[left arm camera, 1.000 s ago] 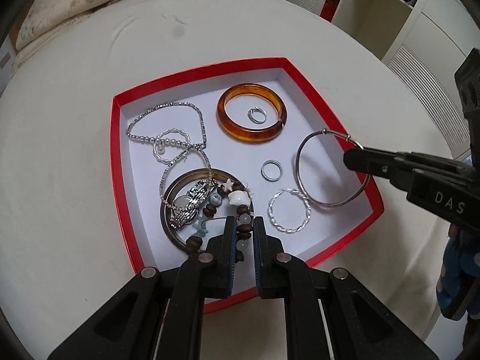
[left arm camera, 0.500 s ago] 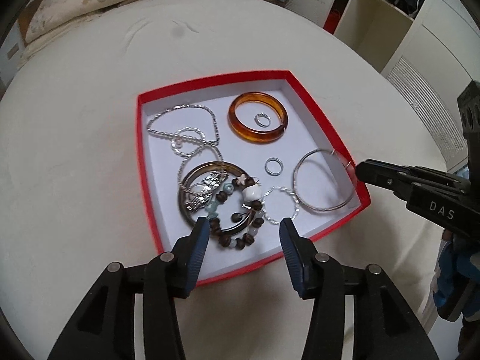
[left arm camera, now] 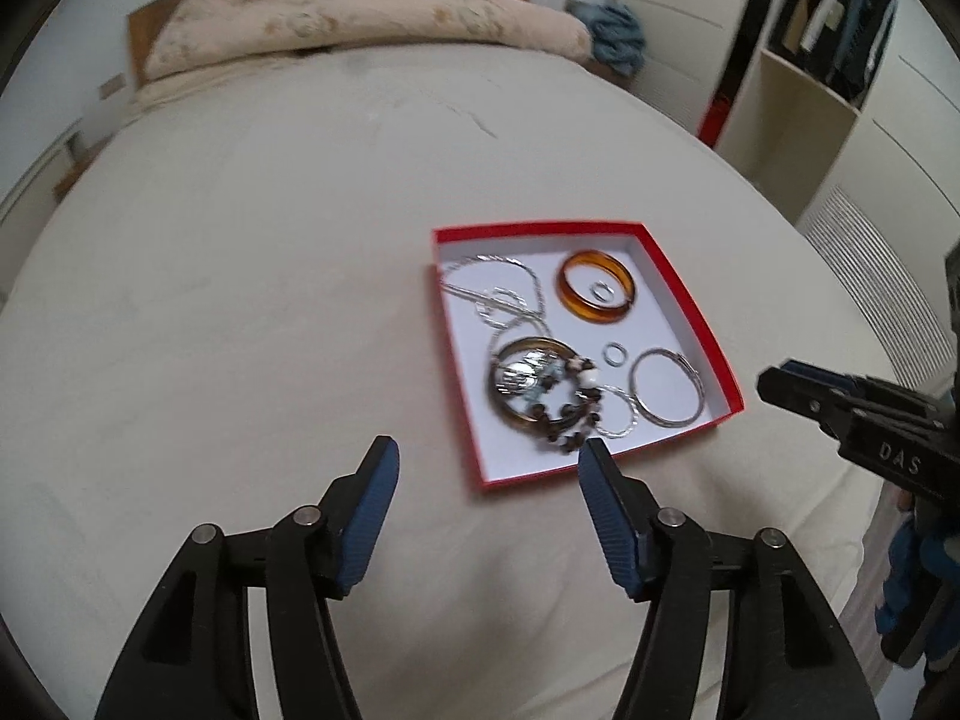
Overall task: Organize jewelry
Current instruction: 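Lift both grippers away from the red box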
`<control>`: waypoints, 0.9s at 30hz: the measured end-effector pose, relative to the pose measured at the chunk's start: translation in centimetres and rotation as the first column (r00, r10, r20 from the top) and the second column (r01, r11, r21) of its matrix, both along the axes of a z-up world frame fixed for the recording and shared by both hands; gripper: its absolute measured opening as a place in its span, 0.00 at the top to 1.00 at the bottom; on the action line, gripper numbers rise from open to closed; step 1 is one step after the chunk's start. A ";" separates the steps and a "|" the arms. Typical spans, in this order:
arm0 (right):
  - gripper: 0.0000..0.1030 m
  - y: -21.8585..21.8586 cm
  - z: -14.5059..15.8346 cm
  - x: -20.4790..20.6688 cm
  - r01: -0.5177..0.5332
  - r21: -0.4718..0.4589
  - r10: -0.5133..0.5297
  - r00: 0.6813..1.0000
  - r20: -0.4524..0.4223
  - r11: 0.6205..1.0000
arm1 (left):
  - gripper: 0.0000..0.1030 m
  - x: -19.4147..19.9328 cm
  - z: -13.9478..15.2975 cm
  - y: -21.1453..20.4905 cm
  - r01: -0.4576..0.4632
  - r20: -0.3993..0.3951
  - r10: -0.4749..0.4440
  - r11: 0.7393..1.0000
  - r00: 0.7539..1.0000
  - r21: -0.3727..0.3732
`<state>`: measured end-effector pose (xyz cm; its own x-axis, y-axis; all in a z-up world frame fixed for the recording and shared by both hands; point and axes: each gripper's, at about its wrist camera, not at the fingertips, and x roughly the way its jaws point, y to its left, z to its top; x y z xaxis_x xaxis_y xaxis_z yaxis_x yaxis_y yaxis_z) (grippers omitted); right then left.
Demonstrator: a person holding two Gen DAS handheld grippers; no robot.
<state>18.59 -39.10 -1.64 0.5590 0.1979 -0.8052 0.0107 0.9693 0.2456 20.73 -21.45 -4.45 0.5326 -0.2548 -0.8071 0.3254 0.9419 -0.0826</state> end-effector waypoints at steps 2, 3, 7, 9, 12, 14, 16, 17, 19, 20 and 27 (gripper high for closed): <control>0.65 0.8 0.9 -1.0 0.007 -0.012 -0.006 1.000 0.018 1.000 | 0.37 -0.8 0.7 0.7 -0.028 0.028 0.027 1.000 0.999 0.008; 0.59 1.2 1.3 -1.4 0.008 -0.019 -0.008 1.000 0.027 1.000 | 0.36 -1.5 1.1 1.2 -0.045 0.047 0.045 0.999 0.998 0.011; 0.55 3.0 2.9 -3.4 0.007 -0.043 -0.004 0.998 0.067 0.999 | 0.31 -3.6 2.2 2.8 -0.101 0.103 0.097 0.995 0.990 0.027; 0.48 3.8 3.5 -4.3 0.011 -0.057 -0.006 0.996 0.087 0.998 | 0.30 -4.7 2.6 3.4 -0.114 0.123 0.110 0.993 0.986 0.029; 0.45 5.0 4.2 -5.6 0.022 -0.080 -0.013 0.993 0.115 0.997 | 0.30 -5.9 3.0 4.2 -0.136 0.148 0.130 0.990 0.980 0.034; 0.43 5.6 4.5 -6.5 0.033 -0.088 -0.021 0.991 0.132 0.996 | 0.30 -6.8 3.3 4.8 -0.154 0.166 0.147 0.988 0.975 0.028; 0.39 6.0 4.8 -7.3 0.047 -0.101 -0.031 0.988 0.151 0.994 | 0.26 -7.5 3.5 5.3 -0.165 0.181 0.158 0.986 0.971 0.021; 0.37 6.1 5.0 -7.6 0.052 -0.102 -0.035 0.987 0.158 0.993 | 0.25 -8.0 3.8 5.6 -0.174 0.196 0.168 0.985 0.966 0.017; 0.36 6.4 5.3 -8.2 0.055 -0.107 -0.036 0.985 0.168 0.993 | 0.19 -8.7 4.2 5.9 -0.184 0.219 0.177 0.983 0.960 0.014; 0.36 6.5 5.3 -8.4 0.055 -0.113 -0.035 0.985 0.170 0.992 | 0.18 -8.9 4.3 5.9 -0.189 0.228 0.181 0.982 0.957 0.014; 0.30 6.5 5.7 -9.0 0.060 -0.129 -0.036 0.982 0.183 0.990 | 0.15 -9.4 4.9 5.8 -0.204 0.256 0.194 0.979 0.947 0.012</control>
